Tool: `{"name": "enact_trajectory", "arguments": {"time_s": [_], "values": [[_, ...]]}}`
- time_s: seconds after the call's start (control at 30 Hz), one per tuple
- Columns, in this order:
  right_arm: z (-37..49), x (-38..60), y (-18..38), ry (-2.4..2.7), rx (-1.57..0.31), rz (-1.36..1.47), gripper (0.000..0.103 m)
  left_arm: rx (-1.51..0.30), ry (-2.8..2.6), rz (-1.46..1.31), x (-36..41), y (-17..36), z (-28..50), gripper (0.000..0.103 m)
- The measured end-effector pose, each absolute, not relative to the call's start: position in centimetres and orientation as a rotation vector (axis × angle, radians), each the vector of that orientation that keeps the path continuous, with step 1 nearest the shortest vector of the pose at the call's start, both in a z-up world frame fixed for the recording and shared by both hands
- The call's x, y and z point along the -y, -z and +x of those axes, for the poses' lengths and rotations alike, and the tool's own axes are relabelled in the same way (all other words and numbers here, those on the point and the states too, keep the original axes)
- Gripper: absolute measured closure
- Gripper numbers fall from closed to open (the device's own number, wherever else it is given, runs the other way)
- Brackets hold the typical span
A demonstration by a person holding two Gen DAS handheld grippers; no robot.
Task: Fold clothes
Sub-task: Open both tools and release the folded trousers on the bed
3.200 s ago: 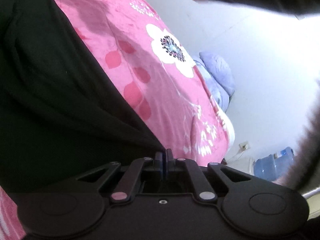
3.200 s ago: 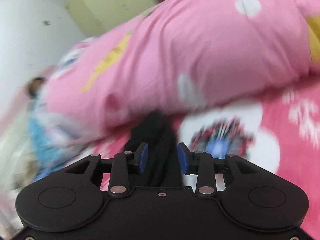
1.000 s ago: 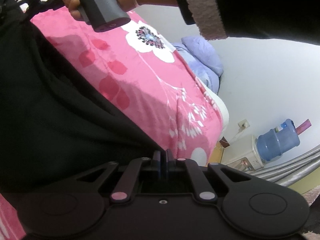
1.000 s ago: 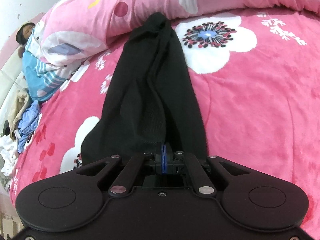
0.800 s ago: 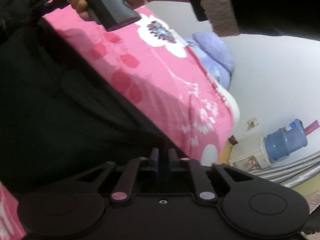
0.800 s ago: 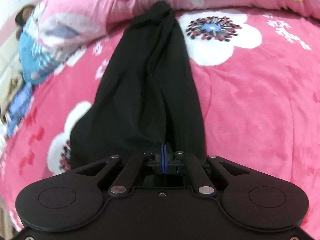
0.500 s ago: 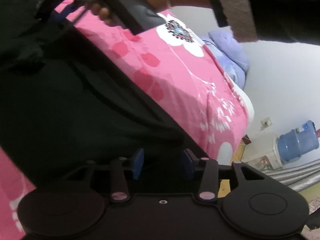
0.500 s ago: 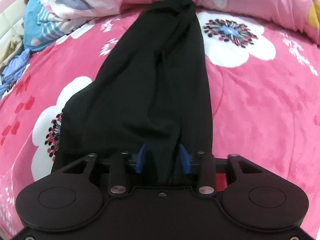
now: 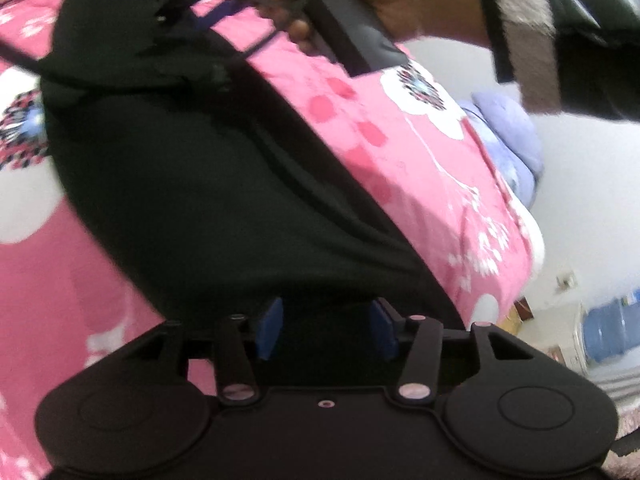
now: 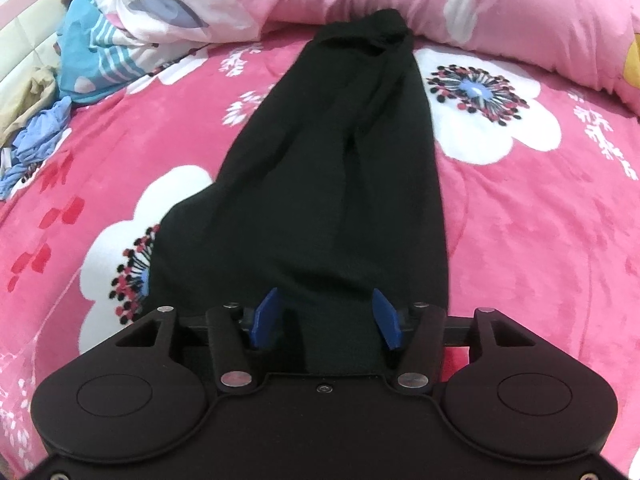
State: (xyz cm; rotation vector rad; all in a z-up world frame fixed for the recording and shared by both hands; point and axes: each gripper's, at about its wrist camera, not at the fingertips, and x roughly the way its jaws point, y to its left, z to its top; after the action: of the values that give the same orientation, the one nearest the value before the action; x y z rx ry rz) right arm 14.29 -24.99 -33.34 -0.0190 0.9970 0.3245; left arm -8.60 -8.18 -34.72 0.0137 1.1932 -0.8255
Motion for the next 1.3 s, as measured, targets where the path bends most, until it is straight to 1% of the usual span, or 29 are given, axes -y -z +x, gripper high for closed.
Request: {"name": "enact_trajectory", "arguments": {"time_s": [0.07,0.13,0.27,0.33,0.57,0.7,0.87,0.93,1.03,1.13,1.3], "values": [[14.3,24.5,33.1,-0.321,-0.995,-0.014,0.047,-1.187,0.763,0.001,7.0,34.2,-8.3,0.049],[14.2,24.0,32.8,-0.315,-0.993,-0.005,0.043,-1.181,0.694,-0.009,5.7,33.5,-7.9,0.044],[13.8,23.3,31.4,-0.273,-0.995,0.061,0.038,-1.179,0.551,-0.023,2.6,31.1,-7.1,0.039],[13.6,23.1,30.7,-0.256,-0.997,0.086,0.036,-1.167,0.508,-0.024,1.3,29.8,-6.7,0.035],[10.9,22.5,25.8,-0.178,-0.952,0.144,0.026,-1.089,0.382,-0.027,-3.5,24.8,-5.4,0.031],[8.9,21.5,23.2,-0.16,-0.943,0.137,0.021,-0.998,0.328,-0.057,-6.7,20.6,-5.2,0.025],[6.0,19.5,19.5,-0.143,-0.919,0.119,0.018,-0.949,0.298,-0.078,-9.2,17.1,-5.0,0.024],[5.0,18.7,18.0,-0.136,-0.905,0.118,0.017,-0.919,0.307,-0.095,-10.5,15.1,-5.3,0.021],[3.5,17.8,15.9,-0.119,-0.879,0.125,0.016,-0.908,0.334,-0.08,-11.4,13.4,-5.5,0.02],[1.9,17.5,14.1,-0.096,-0.851,0.148,0.014,-0.892,0.357,-0.057,-11.4,12.7,-5.7,0.02],[0.8,17.7,13.7,-0.065,-0.849,0.134,0.014,-0.884,0.391,-0.041,-10.5,12.7,-6.1,0.02]]}}
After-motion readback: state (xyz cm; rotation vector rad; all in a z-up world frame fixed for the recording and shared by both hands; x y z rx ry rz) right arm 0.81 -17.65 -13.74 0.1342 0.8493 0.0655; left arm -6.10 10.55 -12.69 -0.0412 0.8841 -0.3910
